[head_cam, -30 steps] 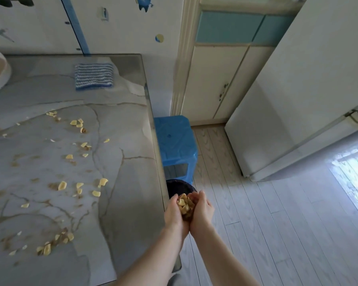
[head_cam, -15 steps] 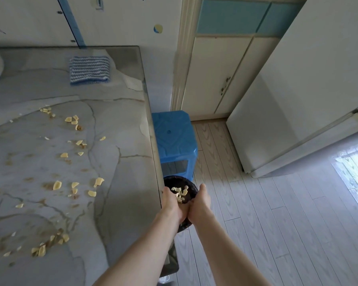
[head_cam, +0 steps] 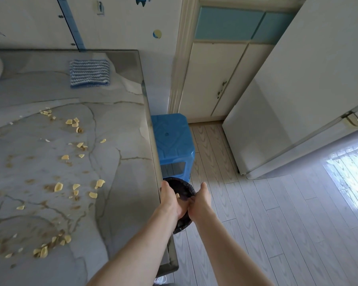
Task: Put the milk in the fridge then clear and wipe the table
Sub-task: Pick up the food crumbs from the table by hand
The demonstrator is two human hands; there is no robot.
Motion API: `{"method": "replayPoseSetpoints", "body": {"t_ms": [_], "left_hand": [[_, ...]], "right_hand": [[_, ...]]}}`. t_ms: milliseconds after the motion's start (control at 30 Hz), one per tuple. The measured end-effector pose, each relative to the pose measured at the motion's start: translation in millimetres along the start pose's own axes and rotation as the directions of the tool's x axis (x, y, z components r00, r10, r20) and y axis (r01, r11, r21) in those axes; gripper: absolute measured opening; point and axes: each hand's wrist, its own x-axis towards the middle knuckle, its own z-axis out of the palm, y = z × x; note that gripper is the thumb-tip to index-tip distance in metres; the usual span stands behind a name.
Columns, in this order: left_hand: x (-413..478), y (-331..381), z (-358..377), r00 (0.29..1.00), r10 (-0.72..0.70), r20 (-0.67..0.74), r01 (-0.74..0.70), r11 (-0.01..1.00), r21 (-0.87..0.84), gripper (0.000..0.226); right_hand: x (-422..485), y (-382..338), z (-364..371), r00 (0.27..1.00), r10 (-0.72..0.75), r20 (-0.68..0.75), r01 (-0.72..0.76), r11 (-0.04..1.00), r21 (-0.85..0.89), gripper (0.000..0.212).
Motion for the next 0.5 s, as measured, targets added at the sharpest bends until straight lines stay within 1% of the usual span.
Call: {"method": "replayPoseSetpoints", "body": {"t_ms": [67,167,267,367,433,500], "left_hand": [[-3,0,1,1.0,0.008,0.015,-0.008,1.0,0.019,0.052],[-6,1,1,0.999,-0.014,0.037,0.012,0.999,0.039,0.053],[-6,4,-1,0.998,-0.036,0.058,0.033,0.999,0.039,0.056],[-4,9,-1,0.997,-0.019,0.077,0.017,0.999,0.032,0.056],[-4,13,-1,0.996,-0.018,0.089,0.011,0.997,0.077,0.056],[-7,23,-3,0.996,-0.016,0.09,0.008,0.996,0.088,0.055]], "right_hand": [[-3,-2,0,1.0,0.01,-0.01,-0.01,1.0,-0.012,0.039],[-7,-6,-2,0.999,-0.019,-0.036,0.018,0.999,-0.034,0.043],[-16,-9,-2,1.0,-0.02,-0.018,0.019,0.999,-0.045,0.04],[-25,-13,1,1.0,-0.019,-0.002,0.019,0.999,-0.036,0.033],[-27,-14,4,1.0,-0.026,0.012,0.027,0.999,-0.018,0.033],[-33,-14,10,0.999,-0.028,0.017,0.029,0.999,-0.022,0.037]]}}
